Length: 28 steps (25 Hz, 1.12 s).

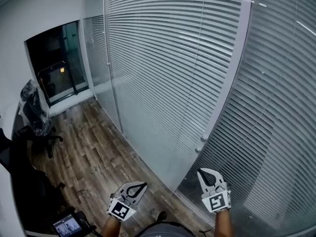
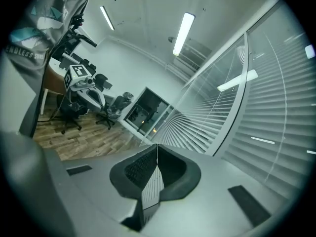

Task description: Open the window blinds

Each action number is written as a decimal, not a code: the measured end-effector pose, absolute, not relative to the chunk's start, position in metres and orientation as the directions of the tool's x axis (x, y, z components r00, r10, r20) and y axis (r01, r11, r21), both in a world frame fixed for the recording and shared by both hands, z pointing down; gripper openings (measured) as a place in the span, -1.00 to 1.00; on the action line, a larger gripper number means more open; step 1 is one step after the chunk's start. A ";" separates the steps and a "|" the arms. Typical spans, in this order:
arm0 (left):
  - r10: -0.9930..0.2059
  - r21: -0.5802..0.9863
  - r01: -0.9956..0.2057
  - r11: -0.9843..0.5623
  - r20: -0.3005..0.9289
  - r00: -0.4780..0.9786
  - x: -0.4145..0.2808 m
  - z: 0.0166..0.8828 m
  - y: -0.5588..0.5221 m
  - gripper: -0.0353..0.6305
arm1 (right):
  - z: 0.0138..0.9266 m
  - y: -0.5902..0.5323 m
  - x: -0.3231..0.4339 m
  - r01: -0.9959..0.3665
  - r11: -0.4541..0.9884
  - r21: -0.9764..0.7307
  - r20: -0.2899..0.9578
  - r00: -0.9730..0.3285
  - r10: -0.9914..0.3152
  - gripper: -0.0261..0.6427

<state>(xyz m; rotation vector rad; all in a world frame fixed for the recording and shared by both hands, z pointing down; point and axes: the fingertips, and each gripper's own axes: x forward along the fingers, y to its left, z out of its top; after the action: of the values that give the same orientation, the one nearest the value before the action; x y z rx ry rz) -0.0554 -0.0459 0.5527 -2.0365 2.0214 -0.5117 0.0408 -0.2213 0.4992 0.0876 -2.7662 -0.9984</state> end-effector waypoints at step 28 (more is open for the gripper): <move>-0.755 -0.491 -0.634 -0.597 0.075 0.652 -0.224 0.523 -0.254 -0.91 | 0.511 -0.330 -0.054 -0.547 0.430 0.718 0.124 -0.507 -0.853 -0.87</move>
<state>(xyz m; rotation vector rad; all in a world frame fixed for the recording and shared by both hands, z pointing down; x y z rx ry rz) -0.2243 -0.2537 0.5226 -2.4462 1.0904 -0.3854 -0.0536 -0.3300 0.5112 1.1811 -2.2110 -0.8561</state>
